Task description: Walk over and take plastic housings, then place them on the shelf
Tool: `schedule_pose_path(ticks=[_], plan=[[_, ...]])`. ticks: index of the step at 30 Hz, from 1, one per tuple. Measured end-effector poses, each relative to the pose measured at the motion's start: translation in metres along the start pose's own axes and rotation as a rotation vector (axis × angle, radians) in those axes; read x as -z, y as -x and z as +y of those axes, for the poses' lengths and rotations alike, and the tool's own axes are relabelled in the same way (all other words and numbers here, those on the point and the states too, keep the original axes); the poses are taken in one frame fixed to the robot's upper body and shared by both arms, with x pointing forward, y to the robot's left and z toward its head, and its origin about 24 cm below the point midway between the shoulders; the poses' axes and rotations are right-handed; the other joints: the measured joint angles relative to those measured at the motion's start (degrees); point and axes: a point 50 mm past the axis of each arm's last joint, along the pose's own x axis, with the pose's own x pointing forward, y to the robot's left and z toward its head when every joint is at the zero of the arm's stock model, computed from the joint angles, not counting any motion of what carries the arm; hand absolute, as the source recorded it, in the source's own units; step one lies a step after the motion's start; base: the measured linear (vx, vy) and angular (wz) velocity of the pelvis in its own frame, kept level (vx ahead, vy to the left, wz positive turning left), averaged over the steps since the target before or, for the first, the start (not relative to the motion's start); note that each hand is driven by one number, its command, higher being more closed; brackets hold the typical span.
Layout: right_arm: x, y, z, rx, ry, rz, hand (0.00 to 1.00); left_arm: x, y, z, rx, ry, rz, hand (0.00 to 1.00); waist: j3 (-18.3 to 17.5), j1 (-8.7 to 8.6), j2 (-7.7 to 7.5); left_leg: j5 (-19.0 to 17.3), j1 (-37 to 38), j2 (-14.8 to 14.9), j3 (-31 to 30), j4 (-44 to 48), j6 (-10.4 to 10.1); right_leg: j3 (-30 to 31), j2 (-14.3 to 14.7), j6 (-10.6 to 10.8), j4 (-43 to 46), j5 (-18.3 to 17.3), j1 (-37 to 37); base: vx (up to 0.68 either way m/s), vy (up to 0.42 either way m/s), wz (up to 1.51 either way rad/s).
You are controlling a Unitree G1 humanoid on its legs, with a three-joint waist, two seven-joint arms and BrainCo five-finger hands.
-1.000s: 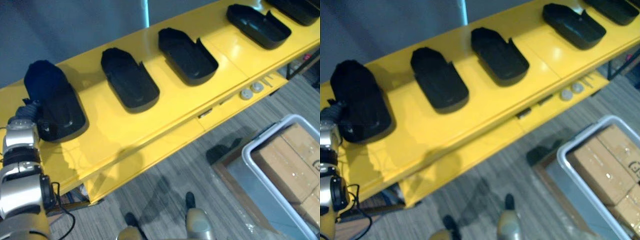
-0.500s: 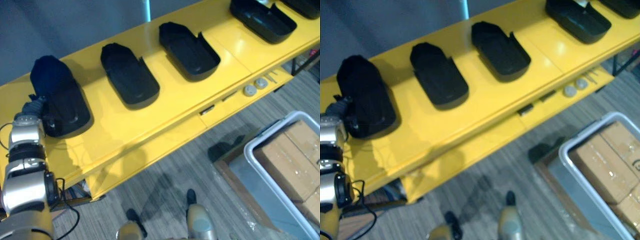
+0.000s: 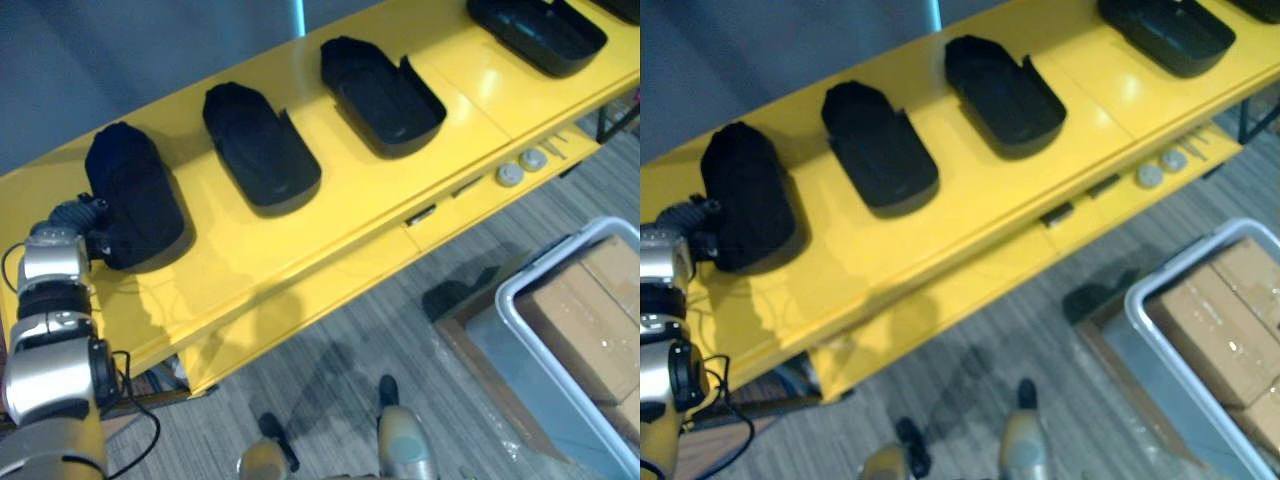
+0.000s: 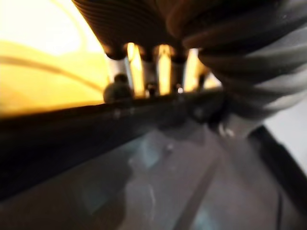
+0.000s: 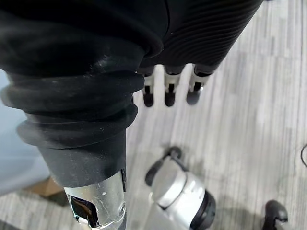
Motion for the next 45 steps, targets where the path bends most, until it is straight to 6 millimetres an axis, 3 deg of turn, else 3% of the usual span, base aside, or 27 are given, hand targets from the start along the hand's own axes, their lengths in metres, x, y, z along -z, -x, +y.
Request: schedule_pose_path(ticks=[8,13,16,22,25,27,29,30,33,36,38,39,41,44,45], plan=[[0.008,0.0,0.001,0.023,-0.003,0.022,0.0,0.018,-0.002,0.003,-0.025,0.007,0.099,0.0,-1.0,-0.56,1.57,2.1,2.6,-0.8,0.1,-4.6,-0.4,-0.4,0.2,0.0,-1.7,0.0,1.3,0.01,-0.005,0.02],[0.002,0.001,-0.003,0.123,0.018,-0.065,0.0,0.035,-0.003,0.012,-0.156,0.047,0.131,0.0,-4.4,-1.04,1.95,2.3,3.7,-1.3,0.3,-6.3,-0.5,-0.4,0.1,0.0,-2.8,0.1,2.0,0.04,0.004,0.0],[-0.003,0.002,-0.007,0.195,0.019,-0.123,0.0,0.029,-0.003,0.018,-0.259,0.093,0.065,0.0,-5.4,-0.68,2.08,2.3,6.5,-1.5,1.1,-7.7,-0.5,-0.4,0.2,0.0,-4.0,0.1,4.4,0.03,0.009,-0.04],[-0.007,0.003,-0.005,0.257,0.041,-0.174,0.0,-0.001,0.004,0.025,-0.346,0.117,-0.119,0.0,-10.0,-0.46,3.21,2.4,8.2,-2.0,1.3,-9.7,-0.7,-0.7,0.1,0.1,-6.1,0.1,6.7,0.01,0.003,-0.01],[-0.01,0.002,0.002,0.264,0.037,-0.201,0.0,-0.025,0.012,0.033,-0.369,0.1,-0.246,0.0,-11.3,-0.4,3.1,2.4,8.5,-2.1,1.1,-10.0,-0.7,-1.6,0.1,0.2,-6.7,0.2,7.6,0.01,-0.003,0.08],[-0.014,0.002,0.009,0.273,0.053,-0.242,0.0,-0.047,0.022,0.034,-0.371,0.087,-0.374,0.0,-12.4,0.61,2.84,2.4,8.6,-2.1,0.9,-10.2,-0.7,-1.8,0.1,0.2,-6.7,0.2,7.8,0.0,-0.006,0.07],[-0.023,0.003,0.017,0.27,0.07,-0.303,0.0,-0.062,0.031,0.035,-0.371,0.076,-0.465,0.0,-13.1,1.2,2.55,2.7,8.7,-2.2,0.8,-10.7,-0.8,-1.9,0.0,0.2,-6.8,0.2,7.9,0.0,-0.003,0.08],[-0.036,0.005,0.024,0.279,0.088,-0.371,0.0,-0.079,0.044,0.029,-0.346,0.09,-0.582,0.0,-13.8,1.82,2.21,2.7,8.3,-2.3,0.0,-10.7,-0.7,-2.2,-0.1,0.2,-6.8,0.2,7.9,-0.01,-0.002,0.15],[-0.071,0.015,0.043,0.301,0.091,-0.559,0.0,-0.09,0.075,0.02,-0.298,0.08,-0.834,0.0,-15.3,2.28,1.8,2.7,8.3,-2.3,-0.8,-10.7,-0.7,-3.3,-0.2,0.2,-7.1,0.2,8.7,0.0,-0.004,0.17],[-0.098,0.031,0.052,0.389,0.115,-0.725,0.0,-0.08,0.107,0.009,-0.238,0.15,-1.029,0.0,-16.6,3.31,1.74,2.8,8.3,-2.3,-0.9,-11.0,-0.8,-3.5,-0.2,0.2,-7.4,0.2,8.8,0.0,-0.004,0.05],[-0.132,0.06,0.055,0.493,0.07,-0.944,0.0,-0.051,0.144,-0.001,-0.198,0.271,-1.179,0.0,-17.4,3.5,1.93,3.7,8.5,-2.5,-2.1,-12.6,-0.7,-5.1,-0.2,0.2,-7.4,0.2,9.6,0.01,-0.008,0.29],[-0.141,0.07,0.053,0.523,0.047,-1.004,0.0,-0.04,0.152,-0.004,-0.19,0.296,-1.204,0.0,-17.5,3.58,1.86,3.7,8.6,-2.5,-2.4,-12.6,-0.7,-5.3,-0.2,0.2,-7.4,0.2,9.8,0.0,-0.005,0.28],[-0.175,0.111,0.047,0.612,-0.071,-1.229,0.0,0.001,0.181,-0.017,-0.176,0.361,-1.226,0.0,-18.1,4.97,1.08,3.8,8.4,-2.4,-3.3,-12.6,-0.7,-6.2,-0.2,0.2,-7.4,0.2,10.1,-0.01,-0.009,0.17],[-0.204,0.153,0.055,0.577,-0.177,-1.443,0.0,0.037,0.204,-0.023,-0.229,0.395,-1.196,0.0,-18.5,6.24,-0.54,4.1,8.4,-2.4,-4.5,-12.6,-0.8,-7.4,-0.2,0.2,-7.7,0.2,11.0,-0.04,-0.015,0.18],[-0.208,0.158,0.059,0.551,-0.193,-1.474,0.0,0.041,0.207,-0.023,-0.241,0.415,-1.191,0.0,-18.6,6.34,-0.83,4.2,8.3,-2.4,-4.7,-12.6,-0.9,-7.9,-0.3,0.2,-7.8,0.2,11.2,-0.07,-0.018,0.19]])
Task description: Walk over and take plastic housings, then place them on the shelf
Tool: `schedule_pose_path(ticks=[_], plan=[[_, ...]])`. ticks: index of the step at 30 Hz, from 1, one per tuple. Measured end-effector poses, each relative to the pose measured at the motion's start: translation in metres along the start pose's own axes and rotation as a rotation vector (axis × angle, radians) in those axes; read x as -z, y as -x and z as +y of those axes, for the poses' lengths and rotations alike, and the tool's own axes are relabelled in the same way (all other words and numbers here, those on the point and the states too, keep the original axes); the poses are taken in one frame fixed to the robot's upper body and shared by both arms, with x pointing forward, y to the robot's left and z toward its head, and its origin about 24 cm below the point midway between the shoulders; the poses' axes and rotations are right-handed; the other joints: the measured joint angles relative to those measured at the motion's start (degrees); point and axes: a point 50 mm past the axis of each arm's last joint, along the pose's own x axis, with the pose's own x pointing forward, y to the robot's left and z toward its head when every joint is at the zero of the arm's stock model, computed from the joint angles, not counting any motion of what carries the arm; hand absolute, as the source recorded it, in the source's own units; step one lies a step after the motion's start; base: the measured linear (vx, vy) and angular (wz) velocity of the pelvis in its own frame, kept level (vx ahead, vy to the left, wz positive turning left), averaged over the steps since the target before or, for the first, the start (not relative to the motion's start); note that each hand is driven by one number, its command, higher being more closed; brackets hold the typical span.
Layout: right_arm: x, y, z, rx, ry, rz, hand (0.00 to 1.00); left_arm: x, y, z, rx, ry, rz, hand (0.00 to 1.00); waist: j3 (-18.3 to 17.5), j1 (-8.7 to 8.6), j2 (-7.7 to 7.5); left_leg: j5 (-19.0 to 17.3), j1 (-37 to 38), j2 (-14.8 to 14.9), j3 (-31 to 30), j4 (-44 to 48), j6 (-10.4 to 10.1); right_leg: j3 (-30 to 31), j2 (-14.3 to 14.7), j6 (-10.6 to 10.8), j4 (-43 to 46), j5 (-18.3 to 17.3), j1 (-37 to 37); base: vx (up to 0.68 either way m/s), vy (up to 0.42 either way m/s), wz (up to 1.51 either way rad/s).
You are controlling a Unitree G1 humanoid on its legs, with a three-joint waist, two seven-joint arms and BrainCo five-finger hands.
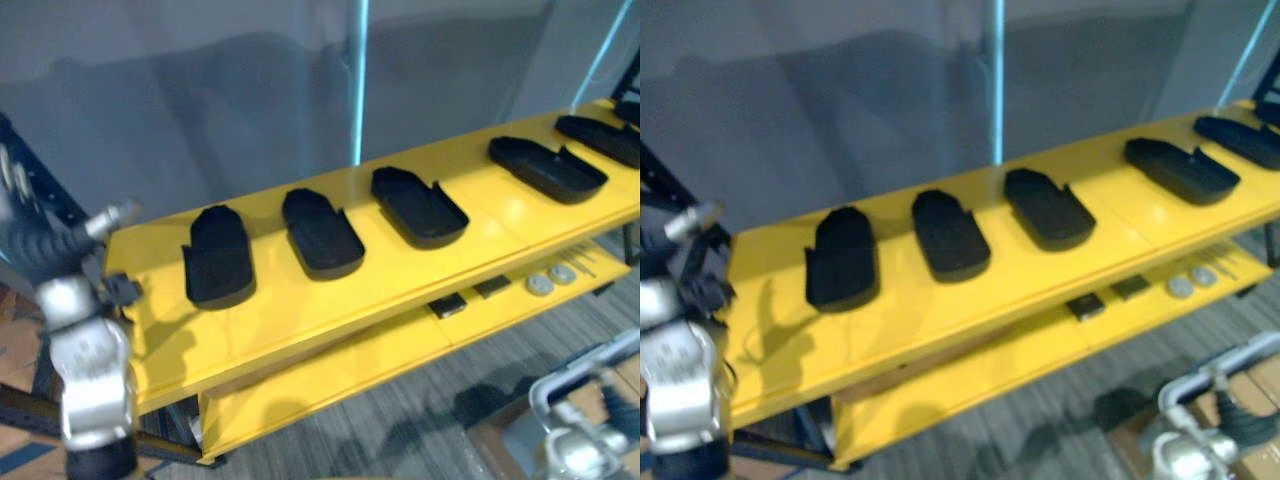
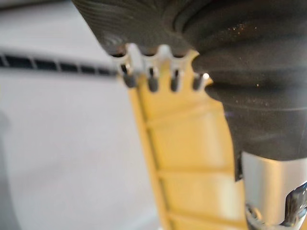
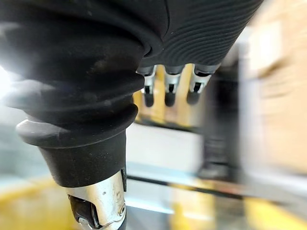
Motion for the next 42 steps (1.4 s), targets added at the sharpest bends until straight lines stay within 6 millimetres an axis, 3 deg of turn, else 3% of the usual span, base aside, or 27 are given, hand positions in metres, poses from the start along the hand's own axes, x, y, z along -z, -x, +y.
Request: schedule_pose_path(ticks=[4,7,10,12,15,18,20,22,27,31,36,42], plan=[[-0.037,-0.016,0.034,-0.076,-0.166,-0.134,0.0,0.003,0.017,0.0,-0.073,-0.118,-0.004,0.0,0.2,1.15,-0.78,1.0,-1.1,-0.6,-1.9,-0.4,0.5,-2.1,-0.7,0.6,-0.4,-0.4,0.5,-0.1,-0.013,0.19],[-0.069,-0.03,0.054,-0.13,-0.267,-0.27,0.0,0.023,0.032,0.003,-0.122,-0.17,0.101,0.0,0.5,1.4,-0.41,1.9,-2.2,-0.7,-3.2,-0.4,0.5,-3.6,-0.8,0.8,-0.4,-0.3,0.3,-0.08,-0.015,0.25],[-0.11,-0.035,0.079,-0.255,-0.41,-0.415,0.0,0.048,0.063,0.003,-0.052,-0.261,0.259,0.0,0.3,1.8,-0.15,2.6,-3.3,-0.6,-4.9,-0.4,0.5,-5.2,-0.7,1.0,-0.4,-0.2,0.4,-0.02,-0.017,0.27],[-0.146,-0.026,0.11,-0.466,-0.511,-0.526,0.0,0.075,0.097,0.003,0.038,-0.318,0.443,0.0,0.4,2.15,-0.55,3.1,-4.0,-0.6,-5.9,-0.4,0.5,-6.5,-0.6,1.2,-0.4,0.0,0.1,0.01,-0.011,0.22],[-0.177,-0.001,0.148,-0.827,-0.511,-0.637,0.0,0.102,0.142,0.008,0.134,-0.397,0.653,0.0,0.3,3.57,-1.81,3.3,-4.8,-0.6,-6.9,-0.4,0.5,-7.5,-0.6,1.2,-0.3,0.0,0.1,0.01,-0.005,0.17],[-0.177,0.023,0.175,-1.113,-0.435,-0.625,0.0,0.113,0.178,0.019,0.21,-0.476,0.794,0.0,0.3,4.77,-3.97,3.6,-5.7,-0.8,-8.2,-0.2,0.5,-8.3,-0.6,1.2,-0.3,0.1,0.0,0.02,-0.001,0.2],[-0.163,0.043,0.195,-1.319,-0.308,-0.587,0.0,0.114,0.208,0.029,0.299,-0.535,0.899,0.0,0.1,6.4,-5.46,3.7,-6.2,-1.1,-8.6,-0.2,0.7,-9.3,-1.0,1.2,0.1,0.1,-0.4,0.04,0.008,0.16],[-0.153,0.053,0.203,-1.415,-0.212,-0.583,0.0,0.112,0.223,0.033,0.325,-0.554,0.953,0.0,0.1,6.81,-5.56,3.9,-6.5,-1.8,-9.5,-0.2,0.9,-10.3,-1.6,1.2,0.4,0.1,-0.2,0.01,0.015,0.24],[-0.143,0.065,0.208,-1.522,-0.077,-0.633,0.0,0.11,0.232,0.04,0.355,-0.591,0.976,0.0,0.6,7.15,-4.48,4.3,-7.0,-2.5,-9.7,-0.2,1.4,-11.1,-2.5,1.8,0.6,0.4,-0.2,-0.02,0.01,0.06],[-0.132,0.089,0.212,-1.659,0.019,-0.676,0.0,0.115,0.253,0.051,0.372,-0.646,1.091,0.0,0.8,7.65,-4.26,4.6,-7.1,-2.2,-9.6,-0.5,1.5,-11.2,-2.1,1.7,0.4,0.3,-0.3,-0.08,-0.014,-0.04],[-0.102,0.11,0.222,-1.786,0.198,-0.663,0.0,0.114,0.273,0.084,0.226,-0.713,1.253,0.0,1.2,10.04,-5.29,5.1,-7.5,-1.6,-10.1,-0.6,1.5,-11.9,-1.5,1.6,-0.1,0.3,-0.4,-0.05,-0.021,0.03],[-0.106,0.131,0.241,-1.844,0.188,-0.692,0.0,0.11,0.303,0.107,0.158,-0.57,1.542,0.0,1.0,11.52,-6.67,5.9,-8.8,-1.8,-11.6,-0.6,1.5,-13.1,-1.3,1.2,-0.8,1.1,-0.3,0.0,-0.007,0.12]])
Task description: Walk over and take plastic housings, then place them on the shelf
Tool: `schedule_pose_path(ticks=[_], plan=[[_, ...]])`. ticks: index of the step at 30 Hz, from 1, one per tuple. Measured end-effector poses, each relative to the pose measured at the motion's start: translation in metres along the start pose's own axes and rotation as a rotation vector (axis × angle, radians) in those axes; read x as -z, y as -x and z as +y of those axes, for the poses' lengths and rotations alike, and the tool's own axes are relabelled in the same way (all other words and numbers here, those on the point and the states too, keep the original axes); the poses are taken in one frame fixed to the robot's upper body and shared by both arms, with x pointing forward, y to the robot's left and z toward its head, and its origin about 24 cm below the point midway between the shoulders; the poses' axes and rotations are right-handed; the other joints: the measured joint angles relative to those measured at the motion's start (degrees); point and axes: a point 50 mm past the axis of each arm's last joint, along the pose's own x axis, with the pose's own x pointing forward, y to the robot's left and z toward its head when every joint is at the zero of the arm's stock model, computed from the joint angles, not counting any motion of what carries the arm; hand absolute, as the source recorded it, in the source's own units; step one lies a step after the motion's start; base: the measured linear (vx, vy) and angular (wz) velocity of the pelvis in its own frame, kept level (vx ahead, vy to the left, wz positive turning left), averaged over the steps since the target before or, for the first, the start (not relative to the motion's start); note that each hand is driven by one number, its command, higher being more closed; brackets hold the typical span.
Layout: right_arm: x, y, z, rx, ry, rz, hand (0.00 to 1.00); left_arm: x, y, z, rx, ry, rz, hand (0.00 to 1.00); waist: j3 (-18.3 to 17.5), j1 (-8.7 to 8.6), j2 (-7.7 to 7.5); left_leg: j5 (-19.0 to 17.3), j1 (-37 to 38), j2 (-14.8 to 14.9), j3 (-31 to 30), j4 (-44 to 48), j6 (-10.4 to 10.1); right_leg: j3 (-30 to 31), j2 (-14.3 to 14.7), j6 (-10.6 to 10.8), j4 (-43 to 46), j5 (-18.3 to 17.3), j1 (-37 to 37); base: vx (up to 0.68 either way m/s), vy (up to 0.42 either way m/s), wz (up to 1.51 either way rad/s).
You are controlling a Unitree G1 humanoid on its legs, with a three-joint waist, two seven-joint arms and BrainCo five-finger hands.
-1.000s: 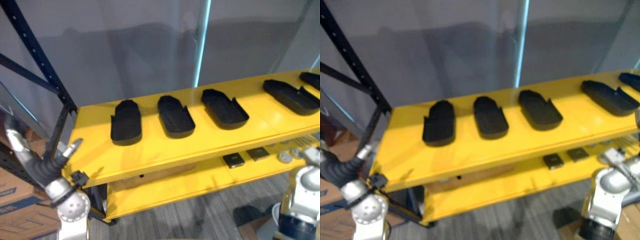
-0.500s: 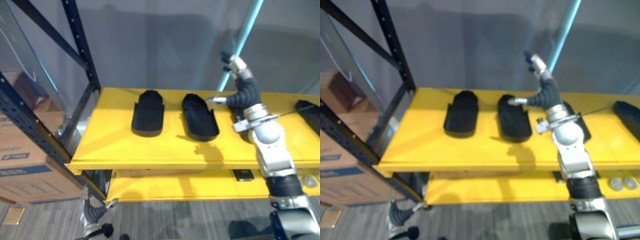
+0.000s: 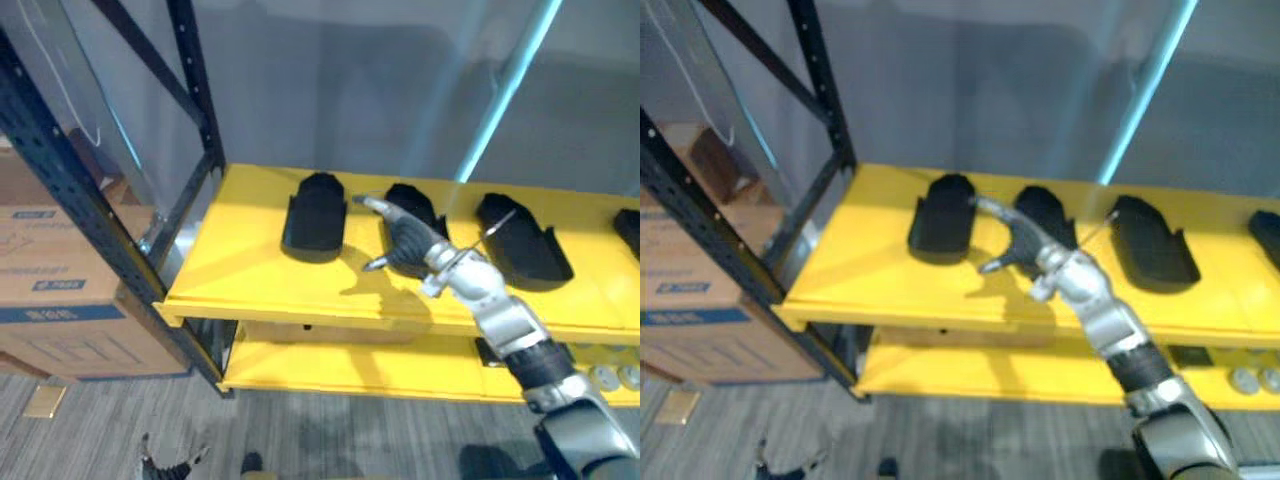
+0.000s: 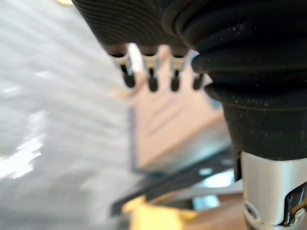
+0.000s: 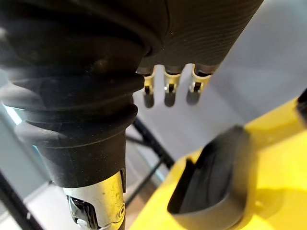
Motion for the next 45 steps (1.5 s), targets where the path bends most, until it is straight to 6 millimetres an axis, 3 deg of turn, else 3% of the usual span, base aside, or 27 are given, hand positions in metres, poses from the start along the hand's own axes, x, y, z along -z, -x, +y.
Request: schedule_pose_path(ticks=[2,7,21,26,32,42,45], plan=[[-0.006,-0.007,0.009,-0.019,0.0,-0.028,0.0,0.008,0.002,-0.003,0.061,0.006,0.049,0.0,-0.2,0.93,-0.23,0.1,0.0,0.1,0.0,0.0,-0.1,0.0,0.2,-0.1,-0.1,0.1,0.0,0.0,0.0,0.0],[-0.015,-0.024,0.037,-0.109,0.032,-0.055,0.0,0.008,0.0,-0.006,0.126,0.077,0.079,0.0,-0.1,1.07,-0.16,0.5,-0.1,1.0,-0.6,0.0,-0.4,-0.2,0.9,-0.5,0.0,0.0,0.2,-0.04,-0.021,0.02],[0.001,-0.043,0.07,-0.118,0.082,0.086,0.0,0.01,-0.002,-0.013,0.192,0.102,0.123,0.0,0.2,2.91,0.3,0.8,-0.1,1.8,-1.3,0.0,-0.7,-1.3,1.8,-0.9,-1.2,0.2,1.0,-0.02,-0.008,0.01],[0.018,-0.047,0.075,-0.067,0.108,0.206,0.0,0.008,-0.002,-0.018,0.205,0.109,0.122,0.0,1.1,3.66,1.11,0.8,0.1,1.1,-2.2,0.0,-0.7,-2.4,1.6,-0.7,-1.4,0.3,2.0,0.01,-0.012,0.09],[0.017,-0.054,0.085,-0.055,0.092,0.245,0.0,0.006,-0.004,-0.023,0.214,0.117,0.149,0.0,4.0,4.12,1.19,0.8,0.4,0.8,-2.8,0.0,-0.7,-3.1,1.2,-0.5,-2.0,0.4,3.0,0.0,-0.002,0.06],[0.021,-0.057,0.08,-0.049,0.089,0.283,0.0,0.005,-0.002,-0.033,0.244,0.131,0.166,0.0,5.5,4.01,1.69,0.6,1.0,-0.3,-2.7,-0.1,-0.5,-3.3,0.2,-0.1,-2.2,0.6,3.9,0.0,-0.001,0.01],[0.02,-0.058,0.08,-0.055,0.089,0.28,0.0,0.003,-0.004,-0.032,0.246,0.128,0.162,0.0,5.9,4.03,1.19,0.5,1.0,-0.4,-2.6,-0.1,-0.4,-3.3,0.1,-0.1,-2.2,0.6,3.9,0.0,0.0,0.0]])
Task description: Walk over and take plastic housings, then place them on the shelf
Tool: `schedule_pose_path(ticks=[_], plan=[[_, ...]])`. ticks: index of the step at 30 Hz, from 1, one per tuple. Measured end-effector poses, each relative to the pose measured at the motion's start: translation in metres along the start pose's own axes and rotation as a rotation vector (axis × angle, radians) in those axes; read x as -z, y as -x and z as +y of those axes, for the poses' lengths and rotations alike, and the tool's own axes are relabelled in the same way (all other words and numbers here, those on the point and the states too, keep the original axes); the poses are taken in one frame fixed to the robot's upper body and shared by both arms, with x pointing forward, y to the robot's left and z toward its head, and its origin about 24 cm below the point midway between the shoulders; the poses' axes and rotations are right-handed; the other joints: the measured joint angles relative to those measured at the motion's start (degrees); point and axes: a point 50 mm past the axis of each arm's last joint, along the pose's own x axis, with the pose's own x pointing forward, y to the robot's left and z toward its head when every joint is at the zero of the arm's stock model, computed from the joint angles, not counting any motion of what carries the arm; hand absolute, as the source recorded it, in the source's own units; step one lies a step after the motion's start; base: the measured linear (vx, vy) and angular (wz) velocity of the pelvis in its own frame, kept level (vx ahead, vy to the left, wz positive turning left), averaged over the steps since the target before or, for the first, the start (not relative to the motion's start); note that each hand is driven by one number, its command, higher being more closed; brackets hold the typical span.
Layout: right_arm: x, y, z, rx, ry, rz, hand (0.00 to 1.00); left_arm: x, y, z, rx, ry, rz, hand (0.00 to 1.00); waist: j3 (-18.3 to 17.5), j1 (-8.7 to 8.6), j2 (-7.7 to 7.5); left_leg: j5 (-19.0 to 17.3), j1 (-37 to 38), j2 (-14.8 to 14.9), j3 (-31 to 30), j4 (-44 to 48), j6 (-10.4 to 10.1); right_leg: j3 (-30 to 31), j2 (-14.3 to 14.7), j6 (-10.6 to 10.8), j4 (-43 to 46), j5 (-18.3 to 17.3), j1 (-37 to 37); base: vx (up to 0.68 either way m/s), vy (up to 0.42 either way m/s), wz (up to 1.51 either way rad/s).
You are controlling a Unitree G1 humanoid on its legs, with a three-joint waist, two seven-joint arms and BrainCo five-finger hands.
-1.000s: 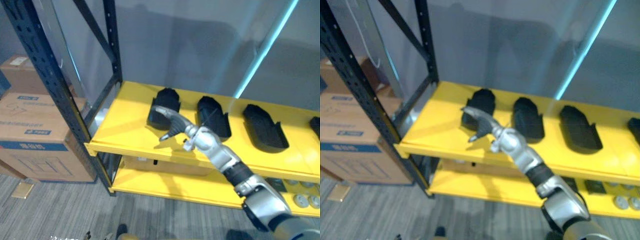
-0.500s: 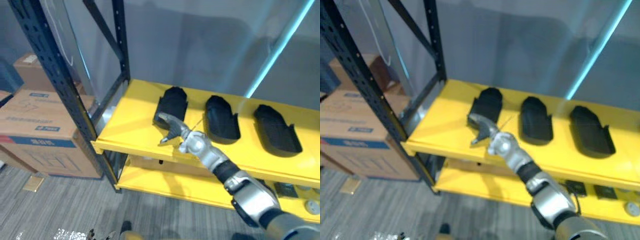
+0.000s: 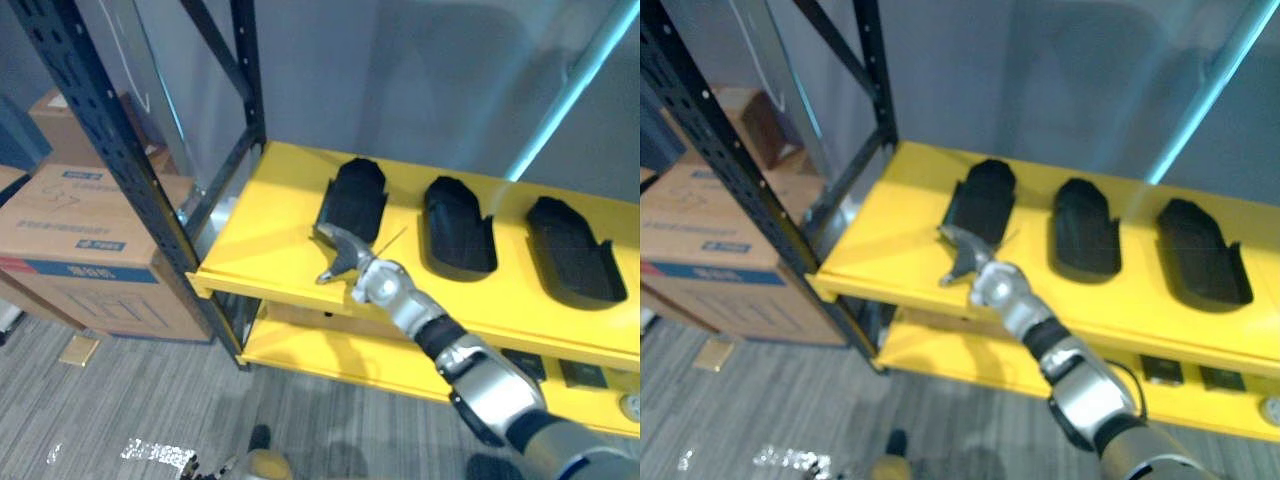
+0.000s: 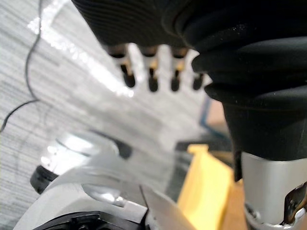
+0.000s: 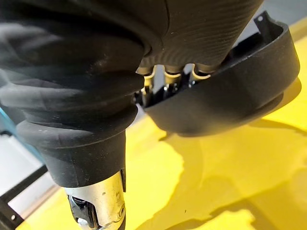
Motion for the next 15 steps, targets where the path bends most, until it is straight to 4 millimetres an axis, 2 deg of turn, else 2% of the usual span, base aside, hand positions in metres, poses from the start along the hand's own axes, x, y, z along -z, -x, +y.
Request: schedule_pose_path(ticks=[9,15], plan=[[-0.003,0.0,0.001,-0.035,0.0,-0.016,0.0,-0.008,-0.004,-0.004,0.018,0.001,-0.018,0.0,0.2,-0.06,-0.29,-0.4,0.5,-0.3,1.2,0.0,0.2,0.7,-0.4,0.2,0.0,0.1,-0.1,0.0,-0.006,-0.04],[-0.011,0.001,0.002,-0.093,0.031,-0.071,0.0,-0.011,-0.006,-0.002,0.015,-0.007,-0.021,0.0,0.4,-0.21,-1.2,-0.6,0.7,0.1,2.1,0.0,0.2,1.9,-0.2,0.1,0.2,0.1,-0.6,-0.01,-0.014,-0.08]])
